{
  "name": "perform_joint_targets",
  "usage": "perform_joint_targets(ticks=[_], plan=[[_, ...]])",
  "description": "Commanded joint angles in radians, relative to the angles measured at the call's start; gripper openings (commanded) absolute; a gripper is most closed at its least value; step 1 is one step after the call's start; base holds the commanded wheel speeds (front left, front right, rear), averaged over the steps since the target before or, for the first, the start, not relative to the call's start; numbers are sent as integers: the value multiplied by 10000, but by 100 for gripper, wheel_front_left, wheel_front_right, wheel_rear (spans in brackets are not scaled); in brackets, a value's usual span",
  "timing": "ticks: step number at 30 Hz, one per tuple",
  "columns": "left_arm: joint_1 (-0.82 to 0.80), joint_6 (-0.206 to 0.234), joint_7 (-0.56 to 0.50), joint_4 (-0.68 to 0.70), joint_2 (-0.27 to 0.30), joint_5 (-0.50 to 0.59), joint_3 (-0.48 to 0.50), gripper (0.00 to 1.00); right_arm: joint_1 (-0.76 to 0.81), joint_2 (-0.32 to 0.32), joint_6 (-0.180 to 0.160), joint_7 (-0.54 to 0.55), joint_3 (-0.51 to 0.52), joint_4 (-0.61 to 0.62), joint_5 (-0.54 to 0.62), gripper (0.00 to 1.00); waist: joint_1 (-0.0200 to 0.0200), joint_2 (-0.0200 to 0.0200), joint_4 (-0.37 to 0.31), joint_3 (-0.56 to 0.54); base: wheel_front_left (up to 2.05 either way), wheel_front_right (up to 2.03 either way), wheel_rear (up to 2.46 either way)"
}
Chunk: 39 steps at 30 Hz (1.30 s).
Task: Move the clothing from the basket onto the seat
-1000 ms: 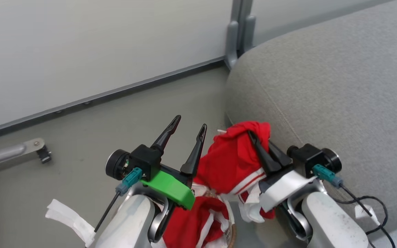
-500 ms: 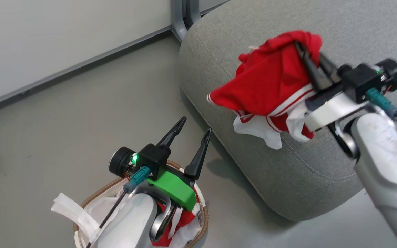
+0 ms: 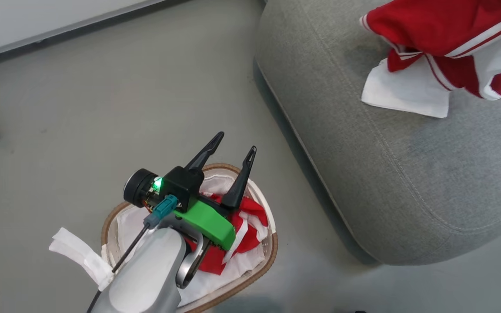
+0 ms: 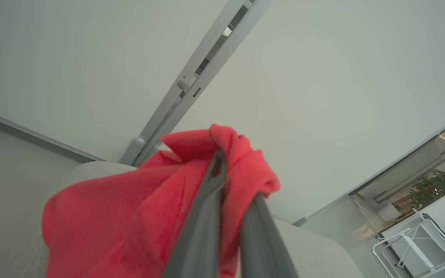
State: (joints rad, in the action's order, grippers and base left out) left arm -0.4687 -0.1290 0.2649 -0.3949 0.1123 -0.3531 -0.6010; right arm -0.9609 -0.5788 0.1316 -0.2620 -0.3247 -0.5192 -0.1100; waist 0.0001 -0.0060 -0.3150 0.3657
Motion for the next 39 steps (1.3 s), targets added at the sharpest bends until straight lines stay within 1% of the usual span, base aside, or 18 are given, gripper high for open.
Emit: perform_joint_targets(ticks=[1, 3, 7, 13, 14, 15, 16, 20, 22, 27, 33, 39], plan=[[-259, -28, -9, 30, 109, -19, 83, 100, -257, -119, -17, -45, 277, -244, -64, 0, -1, 60, 624, 680, 0, 0, 0], [-348, -28, -7, 59, 161, 37, 85, 100, -320, -216, -17, -44, 571, -672, 59, 0, -1, 60, 760, 907, 0, 0, 0], [-520, -28, -7, 85, 230, 105, 174, 100, -215, -188, -17, -34, 1457, -1506, 358, 0, -1, 60, 1029, 1309, 0, 0, 0], [-636, -29, -7, 34, 379, 187, 314, 100, 281, 232, -17, -34, 3161, -2361, 1094, 1, -1, 60, 1299, 1762, 0, 0, 0], [-628, -29, -9, 13, 417, 190, 328, 100, 370, 357, -17, -34, 3498, -2470, 1273, 22, -1, 60, 1319, 1799, 0, 0, 0], [-610, -29, -7, -12, 446, 196, 344, 100, 477, 466, -17, -34, 3776, -2612, 1377, 69, -1, 60, 1327, 1807, 0, 0, 0], [-576, -29, -7, -49, 464, 192, 387, 100, 629, 626, -17, -34, 4073, -2727, 1502, 100, -1, 60, 1336, 1805, 0, 0, 0], [-347, -29, -9, -247, 441, 141, 688, 100, 1177, 1247, -17, -34, 4991, -2862, 1756, 100, -1, 60, 1324, 1589, 0, 0, 0], [-198, -29, -7, -350, 388, 177, 883, 100, 1677, 1519, -17, -34, 5222, -2706, 1890, 100, -1, 60, 1307, 1386, 0, 0, 0], [193, -29, -9, -505, 323, 245, 1353, 100, 2937, 2071, -17, -34, 5667, -2332, 1790, 100, -1, 60, 1215, 843, 0, 0, 0], [751, -29, -9, -625, 196, 291, 1974, 100, 4235, 2600, -17, -34, 5758, -2005, 1505, 100, -1, 60, 1171, 156, 0, 0, 0], [1372, -27, -7, -494, 38, 610, 2892, 100, 5142, 3260, -17, -34, 5217, -804, 969, 100, -1, 60, 1240, -476, 0, 0, 0]])
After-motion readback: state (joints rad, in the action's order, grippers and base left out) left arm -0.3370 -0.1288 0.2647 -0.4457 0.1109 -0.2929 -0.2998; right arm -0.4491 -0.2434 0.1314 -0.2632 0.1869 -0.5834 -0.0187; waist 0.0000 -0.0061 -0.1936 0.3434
